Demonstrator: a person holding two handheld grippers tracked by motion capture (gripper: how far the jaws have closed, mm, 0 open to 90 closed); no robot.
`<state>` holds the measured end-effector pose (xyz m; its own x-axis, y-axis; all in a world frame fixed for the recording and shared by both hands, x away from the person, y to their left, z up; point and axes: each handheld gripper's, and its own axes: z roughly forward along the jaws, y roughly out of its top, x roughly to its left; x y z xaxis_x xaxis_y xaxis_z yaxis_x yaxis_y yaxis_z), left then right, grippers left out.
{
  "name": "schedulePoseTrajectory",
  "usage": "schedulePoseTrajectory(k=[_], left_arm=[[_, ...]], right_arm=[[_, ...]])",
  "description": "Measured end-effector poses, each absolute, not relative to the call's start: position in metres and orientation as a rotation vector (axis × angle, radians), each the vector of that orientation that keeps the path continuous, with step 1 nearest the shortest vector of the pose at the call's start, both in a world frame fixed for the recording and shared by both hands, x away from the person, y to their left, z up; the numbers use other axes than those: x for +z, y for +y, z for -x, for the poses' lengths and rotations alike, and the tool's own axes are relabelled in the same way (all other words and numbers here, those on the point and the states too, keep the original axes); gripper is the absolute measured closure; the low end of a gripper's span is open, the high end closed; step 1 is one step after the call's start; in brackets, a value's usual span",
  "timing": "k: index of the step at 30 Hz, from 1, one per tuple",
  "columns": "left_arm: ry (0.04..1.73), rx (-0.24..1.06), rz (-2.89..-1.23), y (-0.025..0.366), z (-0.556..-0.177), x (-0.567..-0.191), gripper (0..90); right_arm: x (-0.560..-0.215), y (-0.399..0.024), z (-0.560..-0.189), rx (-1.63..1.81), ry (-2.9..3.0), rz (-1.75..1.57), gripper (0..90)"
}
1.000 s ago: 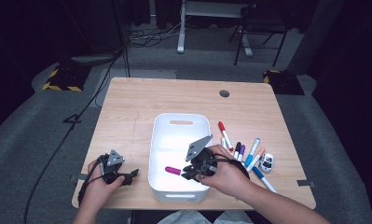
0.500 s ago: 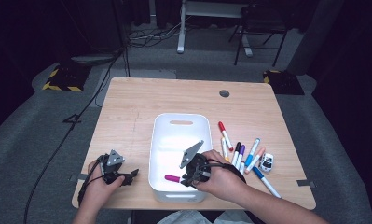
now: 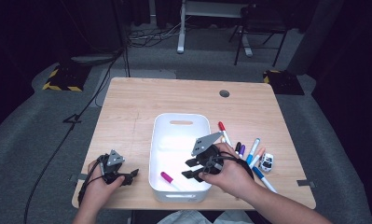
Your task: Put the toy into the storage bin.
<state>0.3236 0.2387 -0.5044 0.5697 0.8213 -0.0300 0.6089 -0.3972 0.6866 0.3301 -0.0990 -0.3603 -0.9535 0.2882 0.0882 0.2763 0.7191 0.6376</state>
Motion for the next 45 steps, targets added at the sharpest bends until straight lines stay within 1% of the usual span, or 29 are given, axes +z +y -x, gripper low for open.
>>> schedulePoseTrajectory(k=[7, 12, 21, 23, 24, 27, 36, 45], left_arm=[[1.139, 0.421, -2.143, 0.239, -0.324, -0.504, 16.4], [1.136, 0.417, -2.142, 0.239, -0.324, -0.504, 16.4], [1.135, 0.418, -2.142, 0.239, -0.324, -0.504, 16.4], [1.135, 0.418, -2.142, 0.239, -0.324, -0.504, 16.4], [1.136, 0.417, -2.142, 0.239, -0.324, -0.504, 16.4], [1.135, 0.416, -2.142, 0.239, -0.324, -0.504, 16.3], [1.133, 0.413, -2.144, 0.239, -0.325, -0.504, 16.4], [1.133, 0.418, -2.143, 0.239, -0.325, -0.505, 16.5]], right_arm=[[-0.351, -0.120, -0.335, 1.110, 2.834, -0.525, 58.9], [-0.342, -0.145, -0.341, 1.126, 2.772, -0.610, 58.8], [-0.338, -0.188, -0.351, 1.152, 2.674, -0.741, 59.3], [-0.338, -0.192, -0.353, 1.156, 2.665, -0.764, 59.4], [-0.340, -0.200, -0.356, 1.145, 2.653, -0.786, 59.5], [-0.343, -0.207, -0.359, 1.140, 2.639, -0.813, 59.5], [-0.368, -0.240, -0.377, 1.084, 2.603, -0.937, 58.8], [-0.391, -0.242, -0.400, 1.051, 2.581, -0.971, 56.2]])
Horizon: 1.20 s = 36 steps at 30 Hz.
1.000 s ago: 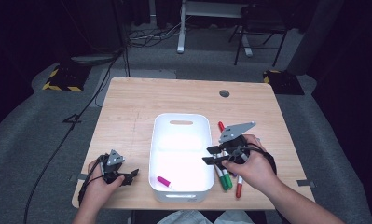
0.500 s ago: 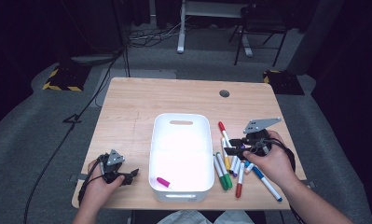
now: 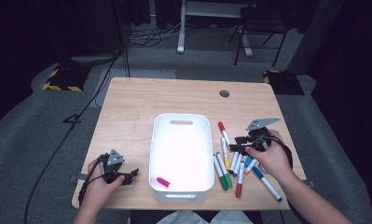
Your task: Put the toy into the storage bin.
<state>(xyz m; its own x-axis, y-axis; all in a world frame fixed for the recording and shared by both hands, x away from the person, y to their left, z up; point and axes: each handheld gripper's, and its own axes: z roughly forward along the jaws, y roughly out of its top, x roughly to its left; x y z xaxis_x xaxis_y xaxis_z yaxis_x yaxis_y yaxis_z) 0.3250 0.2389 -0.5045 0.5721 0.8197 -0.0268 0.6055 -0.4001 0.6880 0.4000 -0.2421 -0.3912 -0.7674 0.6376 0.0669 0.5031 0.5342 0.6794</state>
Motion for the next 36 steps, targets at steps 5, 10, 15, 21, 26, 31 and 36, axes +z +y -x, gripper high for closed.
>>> schedulePoseTrajectory(k=[5, 10, 15, 21, 26, 31, 36], left_arm=[[1.133, 0.419, -2.143, 0.239, -0.325, -0.505, 16.5], [1.133, 0.419, -2.143, 0.239, -0.325, -0.505, 16.5], [1.135, 0.417, -2.144, 0.239, -0.325, -0.505, 16.6], [1.143, 0.421, -2.142, 0.238, -0.324, -0.504, 16.7], [1.143, 0.421, -2.142, 0.238, -0.324, -0.504, 16.6], [1.142, 0.419, -2.140, 0.238, -0.324, -0.504, 16.7], [1.141, 0.421, -2.138, 0.238, -0.324, -0.504, 16.6]], right_arm=[[-0.407, -0.239, -0.420, 1.019, 2.579, -0.987, 56.3], [-0.422, -0.236, -0.441, 0.982, 2.577, -1.010, 58.1], [-0.435, -0.234, -0.462, 0.934, 2.564, -1.031, 59.9], [-0.451, -0.233, -0.481, 0.902, 2.562, -1.072, 60.7], [-0.461, -0.231, -0.495, 0.869, 2.556, -1.087, 62.1], [-0.469, -0.231, -0.505, 0.831, 2.556, -1.114, 66.1], [-0.474, -0.231, -0.510, 0.809, 2.563, -1.107, 69.2]])
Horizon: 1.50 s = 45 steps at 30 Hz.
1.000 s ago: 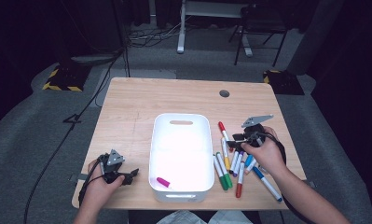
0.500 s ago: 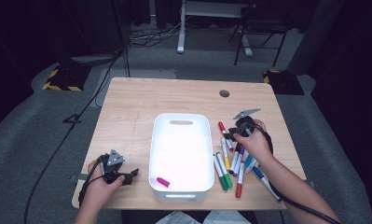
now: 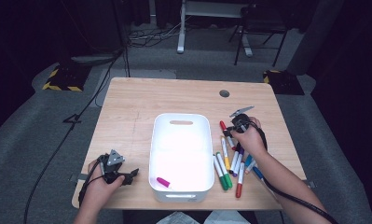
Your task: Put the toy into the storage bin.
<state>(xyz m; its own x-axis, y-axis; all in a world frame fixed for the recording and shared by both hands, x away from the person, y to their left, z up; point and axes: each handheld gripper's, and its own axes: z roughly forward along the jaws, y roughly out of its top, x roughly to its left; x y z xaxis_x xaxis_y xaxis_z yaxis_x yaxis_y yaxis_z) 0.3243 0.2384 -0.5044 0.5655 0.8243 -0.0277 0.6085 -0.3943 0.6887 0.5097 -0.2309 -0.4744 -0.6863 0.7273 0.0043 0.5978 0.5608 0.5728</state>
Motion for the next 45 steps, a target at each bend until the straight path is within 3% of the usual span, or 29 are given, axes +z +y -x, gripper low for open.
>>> schedulePoseTrajectory(k=[5, 15, 45], left_arm=[[1.142, 0.422, -2.139, 0.239, -0.324, -0.504, 16.6], [1.142, 0.419, -2.139, 0.239, -0.324, -0.504, 16.6], [1.138, 0.417, -2.140, 0.238, -0.327, -0.504, 16.4]], right_arm=[[-0.478, -0.227, -0.512, 0.784, 2.566, -1.090, 76.3], [-0.470, -0.225, -0.508, 0.811, 2.566, -1.077, 77.2], [-0.353, -0.220, -0.426, 1.117, 2.564, -0.885, 77.3]])
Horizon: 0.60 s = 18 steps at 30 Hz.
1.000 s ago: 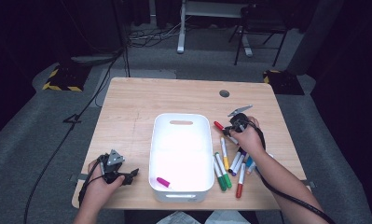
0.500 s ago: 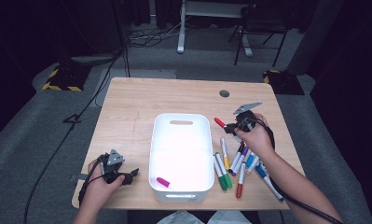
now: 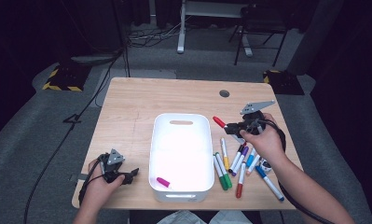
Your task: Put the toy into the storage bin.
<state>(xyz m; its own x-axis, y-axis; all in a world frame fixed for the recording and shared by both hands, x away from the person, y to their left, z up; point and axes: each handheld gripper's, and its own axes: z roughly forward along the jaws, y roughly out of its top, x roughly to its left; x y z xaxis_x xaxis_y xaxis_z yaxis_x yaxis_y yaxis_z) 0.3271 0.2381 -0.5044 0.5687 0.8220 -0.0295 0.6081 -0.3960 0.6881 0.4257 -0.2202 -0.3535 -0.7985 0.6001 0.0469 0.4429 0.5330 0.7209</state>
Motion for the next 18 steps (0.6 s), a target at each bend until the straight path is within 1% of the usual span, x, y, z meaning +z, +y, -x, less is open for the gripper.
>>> schedulePoseTrajectory(k=[8, 18], left_arm=[[1.139, 0.416, -2.141, 0.238, -0.328, -0.504, 16.4], [1.140, 0.415, -2.140, 0.238, -0.328, -0.504, 16.4]], right_arm=[[-0.335, -0.209, -0.407, 1.154, 2.599, -0.807, 77.3], [-0.318, -0.179, -0.380, 1.206, 2.654, -0.665, 77.3]])
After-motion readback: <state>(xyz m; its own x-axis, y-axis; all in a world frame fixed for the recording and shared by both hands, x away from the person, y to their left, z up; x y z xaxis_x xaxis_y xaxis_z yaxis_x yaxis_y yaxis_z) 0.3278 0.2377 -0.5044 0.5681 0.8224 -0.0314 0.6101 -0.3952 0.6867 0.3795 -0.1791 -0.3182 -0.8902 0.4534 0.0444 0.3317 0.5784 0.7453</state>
